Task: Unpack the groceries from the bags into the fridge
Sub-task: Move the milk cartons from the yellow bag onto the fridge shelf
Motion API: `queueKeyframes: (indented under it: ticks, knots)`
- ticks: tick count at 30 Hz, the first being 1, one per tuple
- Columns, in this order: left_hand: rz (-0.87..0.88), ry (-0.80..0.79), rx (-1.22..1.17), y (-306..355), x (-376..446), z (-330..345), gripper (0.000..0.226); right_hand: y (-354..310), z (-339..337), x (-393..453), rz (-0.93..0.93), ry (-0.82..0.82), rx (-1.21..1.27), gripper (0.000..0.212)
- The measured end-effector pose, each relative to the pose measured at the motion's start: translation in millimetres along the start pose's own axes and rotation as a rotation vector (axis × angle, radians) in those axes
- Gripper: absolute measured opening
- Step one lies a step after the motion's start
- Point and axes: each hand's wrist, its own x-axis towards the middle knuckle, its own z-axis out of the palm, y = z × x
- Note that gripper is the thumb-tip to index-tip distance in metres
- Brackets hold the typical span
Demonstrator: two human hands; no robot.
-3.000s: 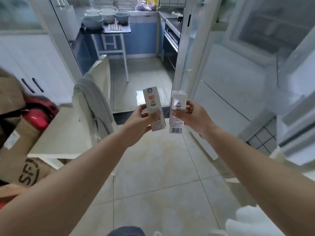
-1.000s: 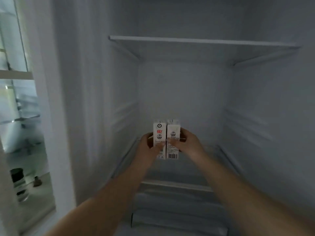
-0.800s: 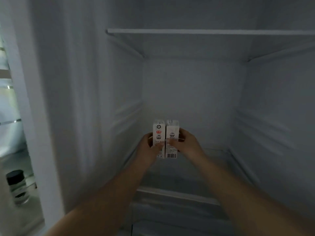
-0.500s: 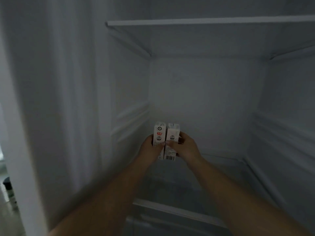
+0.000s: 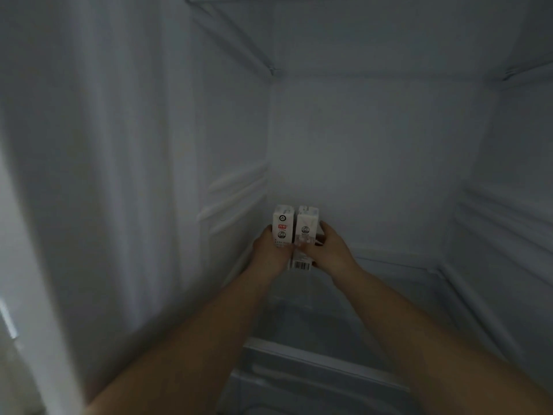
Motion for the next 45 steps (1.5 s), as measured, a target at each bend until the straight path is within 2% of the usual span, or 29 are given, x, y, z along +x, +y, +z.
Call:
queueKeyframes:
  ticks: [2,4,7,9,12,15,18,26,30,32,45]
  knots:
    - [-0.035,0.059,-0.026,4.7,-10.2,1.3,0.054,-2.9,-4.1,-11.9,0.03,-0.03,-0.069,0.092]
    - [-0.064,0.116,-0.081,10.2,-22.3,3.9,0.067,-5.8,-8.6,-24.6,0.019,-0.07,-0.113,0.086]
    - [-0.089,0.129,-0.225,13.9,-35.3,10.4,0.055,-10.7,-10.3,-41.4,-0.023,-0.122,-0.138,0.067]
    - [-0.069,0.139,-0.257,14.4,-35.1,15.1,0.047,-12.9,-8.3,-45.9,-0.039,-0.157,-0.114,0.062]
    - [-0.069,0.174,-0.242,4.2,-18.7,23.1,0.06,-13.0,-6.1,-44.9,-0.04,-0.173,-0.096,0.062]
    - [-0.137,0.12,-0.29,-3.2,-12.7,28.2,0.082,-12.1,-4.9,-41.2,-0.033,-0.166,-0.097,0.065]
    - [-0.152,0.106,-0.332,-2.8,-15.2,31.8,0.089,-13.3,-6.4,-38.0,-0.043,-0.182,-0.124,0.063]
    - [-0.171,0.111,-0.359,1.0,0.3,29.9,0.09,-15.7,-2.2,-20.8,-0.075,-0.185,-0.132,0.06]
    - [-0.146,0.112,-0.355,8.1,-2.7,23.8,0.058,-13.1,2.2,-9.9,-0.059,-0.175,-0.135,0.061]
    - [-0.13,0.105,-0.376,10.4,-2.6,21.0,0.049,-12.4,4.8,-7.1,-0.048,-0.181,-0.136,0.06]
    - [-0.09,0.123,-0.332,8.1,9.2,19.2,0.058,-7.0,15.6,6.8,-0.126,-0.166,-0.183,0.063]
